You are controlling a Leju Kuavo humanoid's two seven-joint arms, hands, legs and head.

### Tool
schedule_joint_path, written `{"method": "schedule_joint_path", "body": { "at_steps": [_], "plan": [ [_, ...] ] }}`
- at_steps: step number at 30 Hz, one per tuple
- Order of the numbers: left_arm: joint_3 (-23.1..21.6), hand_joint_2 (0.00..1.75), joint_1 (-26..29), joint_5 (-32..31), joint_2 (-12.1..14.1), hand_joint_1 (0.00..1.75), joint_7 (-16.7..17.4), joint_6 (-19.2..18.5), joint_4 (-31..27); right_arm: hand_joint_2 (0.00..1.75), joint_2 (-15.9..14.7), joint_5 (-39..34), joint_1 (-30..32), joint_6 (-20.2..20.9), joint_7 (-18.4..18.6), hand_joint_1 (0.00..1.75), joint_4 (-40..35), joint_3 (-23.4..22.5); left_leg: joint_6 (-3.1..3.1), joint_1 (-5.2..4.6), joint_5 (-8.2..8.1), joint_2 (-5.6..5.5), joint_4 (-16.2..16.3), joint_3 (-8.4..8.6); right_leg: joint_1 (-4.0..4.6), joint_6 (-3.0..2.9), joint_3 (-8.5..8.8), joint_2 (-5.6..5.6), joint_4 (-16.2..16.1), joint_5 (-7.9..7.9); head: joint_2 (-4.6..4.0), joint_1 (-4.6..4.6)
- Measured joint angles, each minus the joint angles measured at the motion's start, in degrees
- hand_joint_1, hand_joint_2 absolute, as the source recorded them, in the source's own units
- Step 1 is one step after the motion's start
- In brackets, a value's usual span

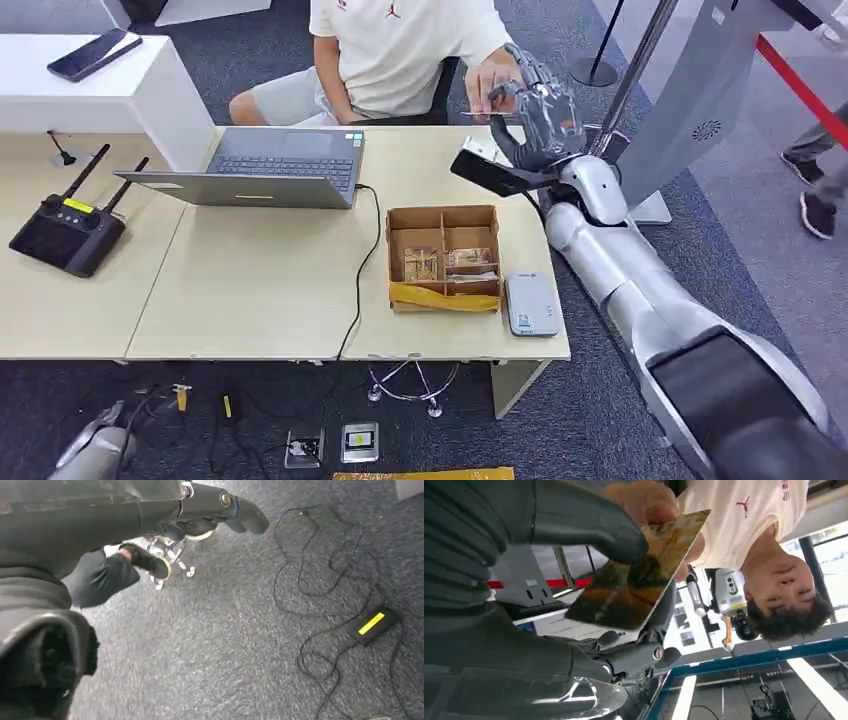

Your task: Pass the card to the sensor for recognition and then transmit it.

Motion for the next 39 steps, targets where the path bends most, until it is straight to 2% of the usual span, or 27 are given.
{"method": "schedule_joint_path", "body": {
  "at_steps": [16, 33, 39],
  "plan": [
    [-3.15, 0.0, -0.98, -6.14, 1.01, 0.0, -4.81, -4.07, -0.26, 1.75, -1.07, 0.9, 1.09, 1.71, 0.11, 1.75, -1.42, 0.55, 0.0, 0.0, 0.0, 0.02, 0.0, -0.01, 0.0, 0.0, 0.0, 0.02, 0.0, 0.0, 0.0, -0.02],
    [-3.65, 0.0, -1.06, -7.54, 1.55, 0.0, -3.7, -1.86, -0.26, 1.75, -2.21, 0.85, 1.43, 2.91, 1.14, 1.75, -1.25, 0.77, -0.01, 0.01, -0.01, 0.05, 0.0, -0.03, 0.01, 0.0, -0.05, 0.04, 0.0, 0.0, 0.0, 0.0],
    [-3.63, 0.0, -1.1, -9.29, 1.55, 0.0, -2.3, -0.66, -0.33, 1.75, -3.81, 0.85, 2.12, 3.94, 1.97, 1.75, -1.18, 0.68, -0.01, 0.01, -0.01, 0.06, 0.0, -0.03, 0.0, 0.0, -0.07, 0.04, -0.01, 0.0, 0.0, 0.02]
  ]
}}
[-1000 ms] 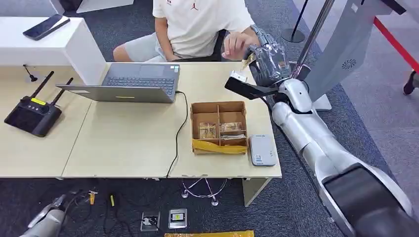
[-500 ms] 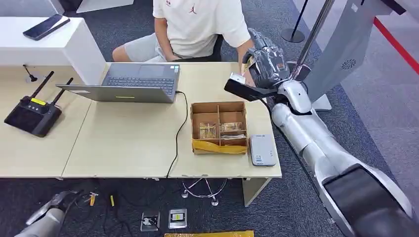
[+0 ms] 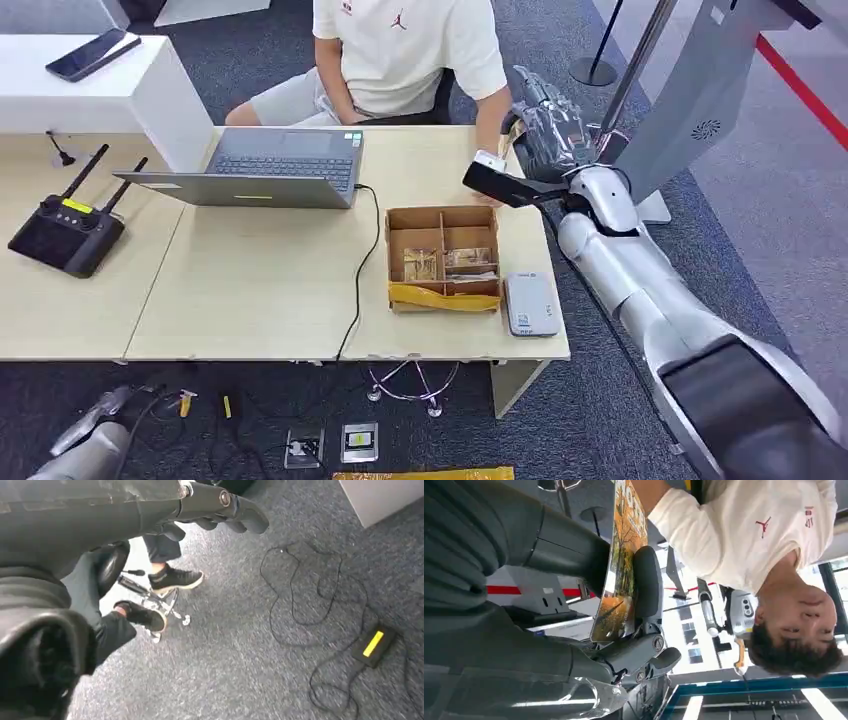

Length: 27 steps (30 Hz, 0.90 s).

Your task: Pass the card to the sensor for recognition and then transmit it.

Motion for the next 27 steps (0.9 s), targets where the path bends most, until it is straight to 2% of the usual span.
{"method": "schedule_joint_path", "body": {
  "at_steps": [4, 5, 7, 8, 9, 12, 16, 21, 27],
  "plan": [
    [0.04, 0.0, 0.68, -2.03, 0.0, 0.0, -0.45, 1.19, -0.13, 1.75, -2.0, 0.46, 1.53, 1.2, 1.39, 1.75, 0.0, -0.87, -0.02, -0.04, -0.06, 0.02, -0.01, -0.03, -0.07, 0.0, 0.05, 0.01, -0.01, 0.0, 0.0, 0.0],
    [-0.07, 0.0, 2.91, -2.49, -0.02, 0.0, -2.22, 3.8, -0.13, 1.75, -2.71, 0.57, 2.15, 1.73, 2.1, 1.75, -0.13, -1.18, 0.01, -0.1, -0.15, 0.12, -0.02, 0.06, -0.14, 0.01, 0.11, 0.06, -0.01, -0.01, 0.0, -0.04],
    [-0.09, 0.0, 9.19, -2.62, -0.55, 0.0, -7.99, 13.79, 0.06, 1.75, -5.52, 0.55, 4.46, 3.21, 2.38, 1.75, -1.35, -2.31, 0.05, -0.19, -0.44, 0.54, -0.02, 0.42, -0.21, 0.0, 0.23, 0.44, -0.05, -0.11, 0.0, -0.09],
    [-0.09, 0.0, 11.83, -2.53, -0.85, 0.0, -9.78, 16.95, 0.42, 1.75, -6.93, 0.46, 5.84, 3.56, 2.43, 1.75, -2.01, -2.84, 0.05, -0.2, -0.54, 0.65, -0.01, 0.42, -0.24, -0.01, 0.27, 0.53, -0.05, -0.14, 0.0, -0.07],
    [-0.11, 0.0, 14.02, -2.51, -1.44, 0.0, -10.97, 18.51, 0.92, 1.75, -8.45, 0.46, 7.1, 3.85, 2.67, 1.75, -2.73, -3.56, 0.07, -0.21, -0.56, 0.72, -0.01, 0.33, -0.24, -0.01, 0.23, 0.61, -0.08, -0.14, 0.0, -0.04],
    [-0.15, 0.0, 18.67, -2.51, -2.89, 0.0, -11.21, 17.96, 1.99, 1.75, -10.62, 0.85, 9.01, 3.82, 3.17, 1.75, -3.54, -5.03, 0.11, -0.14, -0.6, 0.88, 0.03, 0.14, -0.16, 0.0, -0.01, 0.76, -0.21, -0.14, 0.0, 0.09],
    [-0.15, 0.0, 18.97, -2.45, -3.54, 0.0, -10.82, 17.14, 2.3, 1.75, -11.8, 0.85, 10.94, 3.93, 3.12, 1.75, -4.61, -5.9, 0.2, -0.12, -0.52, 0.33, 0.0, 0.05, -0.15, 0.02, 0.1, 0.12, -0.24, -0.15, 0.0, -0.02],
    [-0.15, 0.0, 20.24, -2.16, -4.11, 0.0, -10.82, 17.35, 2.67, 1.75, -13.09, 0.59, 11.94, 3.95, 3.17, 1.75, -4.68, -7.04, 0.16, -0.06, -0.46, 0.31, 0.0, 0.06, -0.07, 0.02, 0.13, 0.13, -0.22, -0.15, 0.0, 0.04],
    [-0.07, 0.0, 20.46, -0.85, -3.61, 0.0, -10.82, 18.25, 2.86, 1.75, -13.07, 1.03, 13.25, 3.15, 2.75, 1.75, -4.68, -7.76, 0.16, -0.04, -0.44, 0.21, -0.01, 0.04, -0.04, 0.02, 0.15, 0.12, -0.18, -0.15, 0.0, 0.02]
  ]
}}
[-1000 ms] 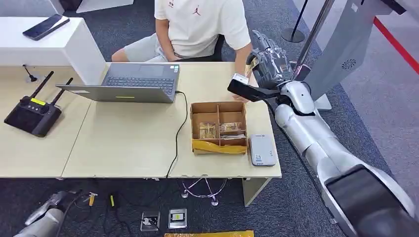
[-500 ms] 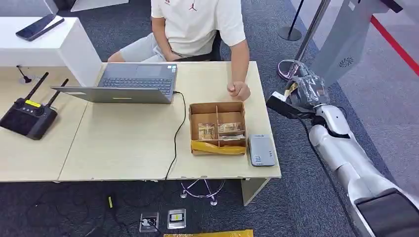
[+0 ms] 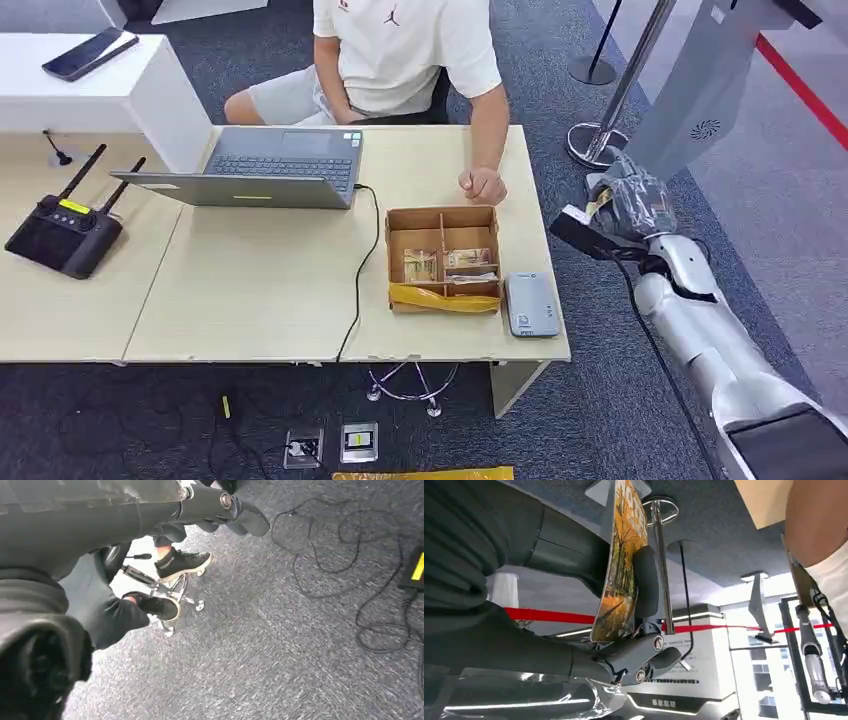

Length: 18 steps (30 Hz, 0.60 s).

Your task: Pass the card to the sensor for recognition and then transmit it.

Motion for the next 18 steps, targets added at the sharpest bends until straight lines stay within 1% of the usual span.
{"method": "schedule_joint_path", "body": {
  "at_steps": [4, 7, 11, 18],
  "plan": [
    [0.09, 0.0, -0.01, 0.89, 2.21, 0.0, -0.09, -0.46, 0.26, 1.75, 0.0, 0.17, 0.61, 0.07, -0.13, 1.75, 0.0, -0.48, -0.01, 0.02, 0.0, 0.0, 0.0, 0.01, 0.02, 0.0, 0.0, 0.0, 0.0, 0.0, 0.0, 0.0],
    [0.11, 0.0, 0.02, 1.09, 2.88, 0.0, -0.09, -0.87, 0.44, 1.75, -0.07, 0.2, 1.92, 0.33, -0.61, 1.75, 0.0, -0.79, -0.01, 0.02, 0.0, -0.05, 0.0, 0.0, 0.02, -0.01, 0.0, -0.04, 0.0, -0.01, 0.0, 0.0],
    [0.11, 0.0, 0.29, 1.59, 2.75, 0.0, 0.5, -0.85, 0.7, 1.75, -0.53, 0.13, 5.48, 1.9, -0.46, 1.75, -1.34, -1.46, -0.01, 0.01, 0.0, -0.09, 0.0, 0.0, 0.02, -0.01, 0.03, -0.08, -0.01, -0.01, 0.0, 0.0],
    [0.17, 0.0, 0.38, 2.03, 1.48, 0.0, 1.77, -0.13, 1.05, 1.75, -0.63, 1.49, 13.39, 3.54, 2.47, 1.75, -7.5, -1.99, 0.0, 0.01, 0.0, -0.09, -0.01, -0.01, 0.01, -0.01, 0.04, -0.09, -0.03, -0.01, 0.0, 0.02]
  ]
}}
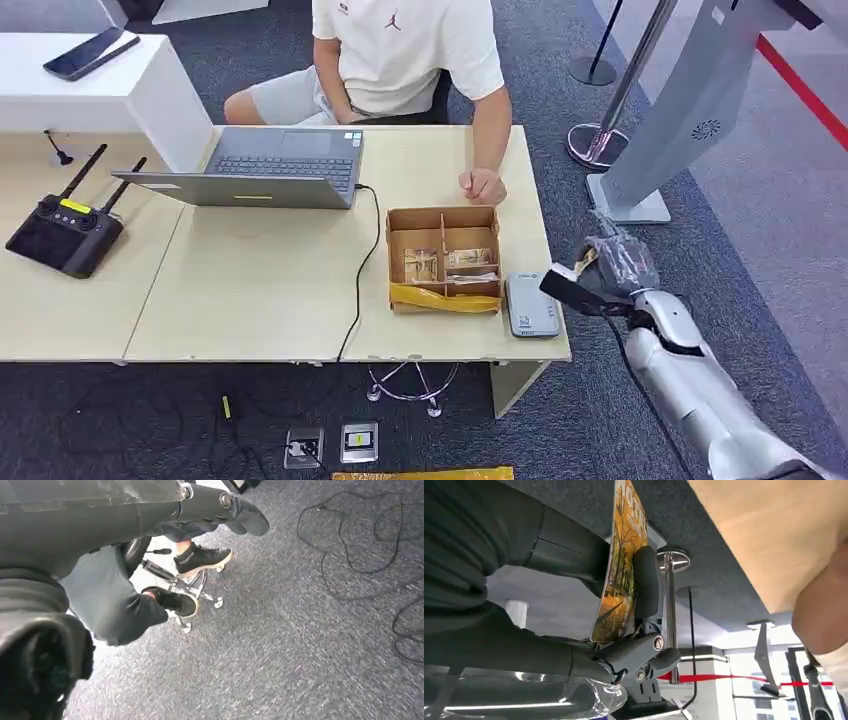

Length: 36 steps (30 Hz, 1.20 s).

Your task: Pass the card to the sensor for recognition and then transmit it.

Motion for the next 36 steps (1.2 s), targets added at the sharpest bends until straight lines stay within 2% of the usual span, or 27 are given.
{"method": "schedule_joint_path", "body": {
  "at_steps": [8, 18, 36],
  "plan": [
    [0.02, 0.0, 0.01, -0.2, -1.9, 0.0, 0.37, 0.37, 0.17, 1.75, 0.28, 1.53, 6.17, 3.19, 2.27, 1.75, -8.48, -0.02, -0.01, 0.01, 0.01, 0.0, -0.01, 0.01, 0.01, 0.0, 0.0, 0.0, 0.01, 0.0, 0.0, -0.02],
    [0.02, 0.0, -0.01, -1.2, -3.08, 0.0, 0.37, 0.04, 0.24, 1.75, 0.33, 1.49, 10.14, 3.82, 3.74, 1.75, -16.56, -0.17, -0.01, 0.0, 0.01, 0.01, -0.01, 0.02, 0.0, 0.0, 0.0, 0.01, 0.0, 0.0, 0.0, -0.02],
    [0.02, 0.0, -0.12, -1.36, -4.24, 0.0, 0.37, -0.66, 0.46, 1.75, 2.01, 2.18, 9.99, 3.58, 1.83, 1.75, -16.56, 0.72, -0.01, 0.0, 0.01, 0.0, -0.02, 0.02, 0.01, 0.0, 0.02, 0.01, 0.01, 0.0, 0.0, 0.0]
  ]
}}
